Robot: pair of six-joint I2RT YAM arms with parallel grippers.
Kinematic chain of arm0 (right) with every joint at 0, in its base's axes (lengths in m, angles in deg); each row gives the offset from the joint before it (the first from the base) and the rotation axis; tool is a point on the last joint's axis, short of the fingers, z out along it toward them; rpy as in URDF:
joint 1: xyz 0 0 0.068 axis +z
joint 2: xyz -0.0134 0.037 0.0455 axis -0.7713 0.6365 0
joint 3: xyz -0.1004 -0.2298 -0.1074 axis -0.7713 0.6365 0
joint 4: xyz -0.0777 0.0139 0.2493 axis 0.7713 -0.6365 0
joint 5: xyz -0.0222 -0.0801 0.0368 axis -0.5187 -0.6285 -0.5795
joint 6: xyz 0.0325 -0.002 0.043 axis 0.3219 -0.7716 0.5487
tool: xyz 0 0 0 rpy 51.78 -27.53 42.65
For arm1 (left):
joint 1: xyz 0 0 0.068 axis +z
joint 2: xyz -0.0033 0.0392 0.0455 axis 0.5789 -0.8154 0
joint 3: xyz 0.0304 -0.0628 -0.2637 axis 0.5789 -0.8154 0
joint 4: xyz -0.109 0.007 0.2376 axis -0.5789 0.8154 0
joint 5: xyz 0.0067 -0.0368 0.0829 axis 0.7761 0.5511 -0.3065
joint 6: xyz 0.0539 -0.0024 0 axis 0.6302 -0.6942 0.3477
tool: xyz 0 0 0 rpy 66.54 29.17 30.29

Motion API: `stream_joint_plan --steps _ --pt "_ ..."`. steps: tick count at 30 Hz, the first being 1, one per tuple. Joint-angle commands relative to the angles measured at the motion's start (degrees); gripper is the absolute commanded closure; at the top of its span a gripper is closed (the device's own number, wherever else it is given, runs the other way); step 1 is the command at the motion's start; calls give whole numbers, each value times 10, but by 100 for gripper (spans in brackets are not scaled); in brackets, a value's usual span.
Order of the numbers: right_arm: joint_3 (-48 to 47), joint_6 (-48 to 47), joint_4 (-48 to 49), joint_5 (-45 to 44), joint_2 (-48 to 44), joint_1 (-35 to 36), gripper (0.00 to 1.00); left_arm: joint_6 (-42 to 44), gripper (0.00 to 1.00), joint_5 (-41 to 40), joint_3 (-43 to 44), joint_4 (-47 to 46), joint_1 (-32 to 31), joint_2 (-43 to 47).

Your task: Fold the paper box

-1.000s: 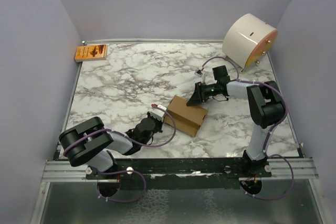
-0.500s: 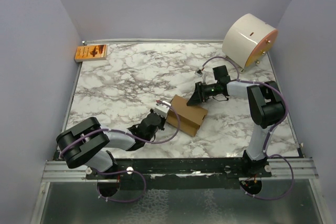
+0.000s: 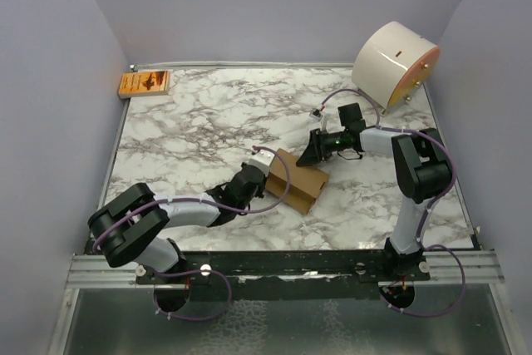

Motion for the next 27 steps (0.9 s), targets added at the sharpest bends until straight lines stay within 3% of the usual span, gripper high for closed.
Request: stream_joint_plan --steps 1,12,21,27 --pt "4 -30 -8 -60 22 9 62 -22 100 40 47 33 12 12" --pt "2 -31 -10 -60 20 12 62 -36 98 68 135 129 31 -27" --pt "1 -28 -8 -57 21 12 61 -82 70 75 158 221 35 8" --pt "0 -28 -8 -56 19 12 61 -131 60 83 160 303 37 55"
